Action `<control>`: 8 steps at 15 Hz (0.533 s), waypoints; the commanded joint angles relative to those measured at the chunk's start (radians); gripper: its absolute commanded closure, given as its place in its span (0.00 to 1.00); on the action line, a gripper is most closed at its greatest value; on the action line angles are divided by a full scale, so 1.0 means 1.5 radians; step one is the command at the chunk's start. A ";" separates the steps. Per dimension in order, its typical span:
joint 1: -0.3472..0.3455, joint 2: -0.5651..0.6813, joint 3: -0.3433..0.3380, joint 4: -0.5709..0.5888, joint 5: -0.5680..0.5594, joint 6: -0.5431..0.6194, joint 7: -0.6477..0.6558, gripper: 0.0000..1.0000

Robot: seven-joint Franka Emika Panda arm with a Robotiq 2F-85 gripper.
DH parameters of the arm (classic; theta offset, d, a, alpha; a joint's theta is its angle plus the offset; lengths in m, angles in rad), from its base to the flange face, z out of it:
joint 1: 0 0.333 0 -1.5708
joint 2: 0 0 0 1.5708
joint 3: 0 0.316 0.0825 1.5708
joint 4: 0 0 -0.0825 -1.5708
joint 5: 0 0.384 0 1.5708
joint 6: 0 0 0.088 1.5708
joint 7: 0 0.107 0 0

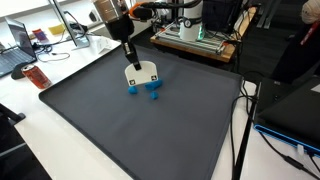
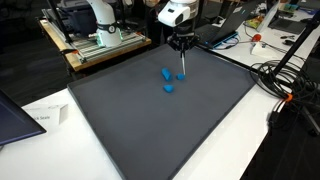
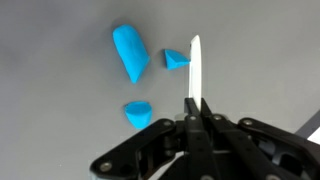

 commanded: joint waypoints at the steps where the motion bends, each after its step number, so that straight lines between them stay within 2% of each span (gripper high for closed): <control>1: -0.009 -0.017 0.001 -0.026 0.050 0.029 -0.070 0.99; 5: -0.017 -0.014 0.000 -0.030 0.092 0.048 -0.116 0.99; 8: -0.034 -0.009 0.006 -0.043 0.178 0.103 -0.137 0.99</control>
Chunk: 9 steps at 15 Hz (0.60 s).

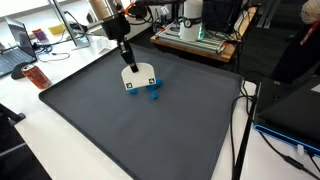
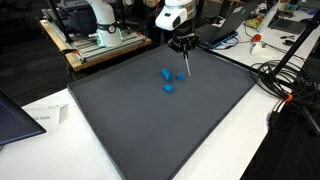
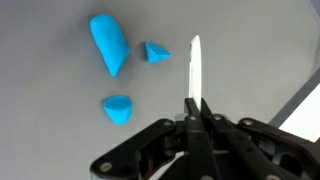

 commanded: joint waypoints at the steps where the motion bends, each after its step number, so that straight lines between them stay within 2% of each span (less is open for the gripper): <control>1: -0.023 -0.006 0.008 -0.032 0.101 0.066 -0.046 0.99; 5: -0.035 0.009 0.010 -0.046 0.172 0.123 -0.080 0.99; 9: -0.033 0.019 0.009 -0.064 0.212 0.182 -0.106 0.99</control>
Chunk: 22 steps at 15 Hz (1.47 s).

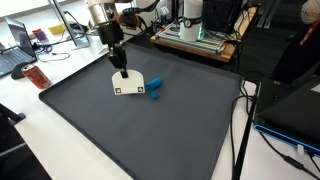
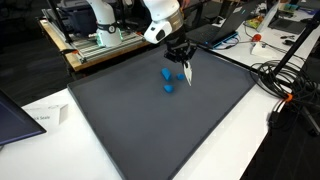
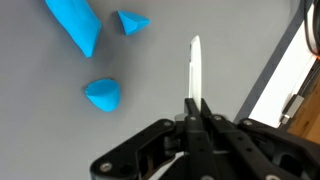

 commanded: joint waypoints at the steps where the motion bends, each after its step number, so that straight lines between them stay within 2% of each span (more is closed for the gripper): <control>1: -0.004 0.002 0.008 -0.022 0.039 0.044 -0.030 0.99; 10: -0.010 -0.005 0.028 -0.073 0.086 0.095 -0.088 0.99; 22: -0.035 -0.007 0.071 -0.124 0.292 0.160 -0.286 0.99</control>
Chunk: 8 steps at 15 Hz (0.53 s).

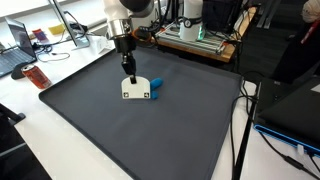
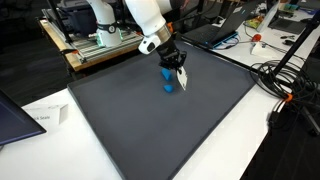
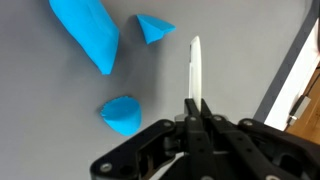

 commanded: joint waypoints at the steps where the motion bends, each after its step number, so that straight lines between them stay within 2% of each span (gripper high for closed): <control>1: -0.019 -0.017 0.022 -0.023 0.069 0.013 -0.067 0.99; 5: -0.026 -0.020 0.034 -0.029 0.166 0.035 -0.136 0.99; 8: -0.011 -0.027 0.025 -0.040 0.156 0.039 -0.120 0.99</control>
